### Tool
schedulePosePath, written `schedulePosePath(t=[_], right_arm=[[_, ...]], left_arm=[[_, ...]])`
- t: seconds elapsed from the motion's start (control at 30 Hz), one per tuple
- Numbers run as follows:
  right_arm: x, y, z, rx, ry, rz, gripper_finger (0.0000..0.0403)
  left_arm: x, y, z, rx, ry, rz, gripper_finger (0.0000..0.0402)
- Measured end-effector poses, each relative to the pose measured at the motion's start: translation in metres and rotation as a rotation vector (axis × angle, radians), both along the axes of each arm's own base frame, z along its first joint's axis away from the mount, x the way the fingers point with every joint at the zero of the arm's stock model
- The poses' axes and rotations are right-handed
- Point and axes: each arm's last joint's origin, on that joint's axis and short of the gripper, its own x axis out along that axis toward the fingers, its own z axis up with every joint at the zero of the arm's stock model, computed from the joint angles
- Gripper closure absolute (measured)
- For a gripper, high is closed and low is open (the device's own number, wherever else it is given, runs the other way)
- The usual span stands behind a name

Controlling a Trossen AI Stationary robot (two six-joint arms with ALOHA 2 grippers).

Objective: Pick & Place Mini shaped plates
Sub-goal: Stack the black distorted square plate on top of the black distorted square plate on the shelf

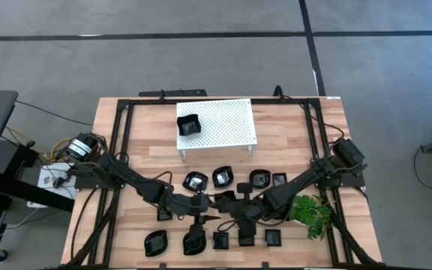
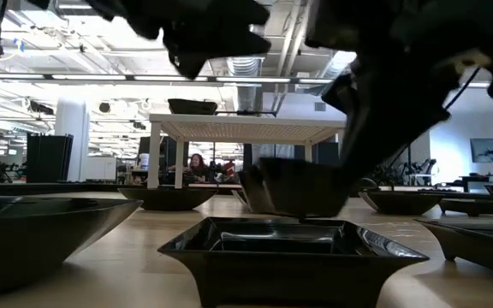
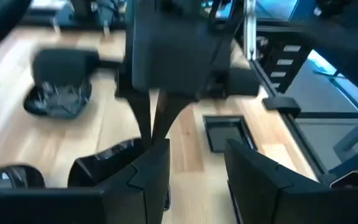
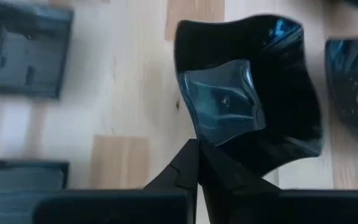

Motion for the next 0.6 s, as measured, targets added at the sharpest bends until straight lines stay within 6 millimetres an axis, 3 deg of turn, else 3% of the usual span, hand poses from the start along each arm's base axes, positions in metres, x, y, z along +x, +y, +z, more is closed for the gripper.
schedulePosePath(t=[0.17, 0.6], right_arm=[[0.004, 0.002, 0.007, -0.023, -0.028, 0.021, 0.04], [0.005, 0.005, 0.01, -0.058, -0.077, -0.012, 0.0399]], left_arm=[[0.005, -0.003, -0.019, -0.02, 0.034, 0.016, 0.0247], [0.023, 0.002, -0.036, -0.049, 0.086, 0.051, 0.0247]])
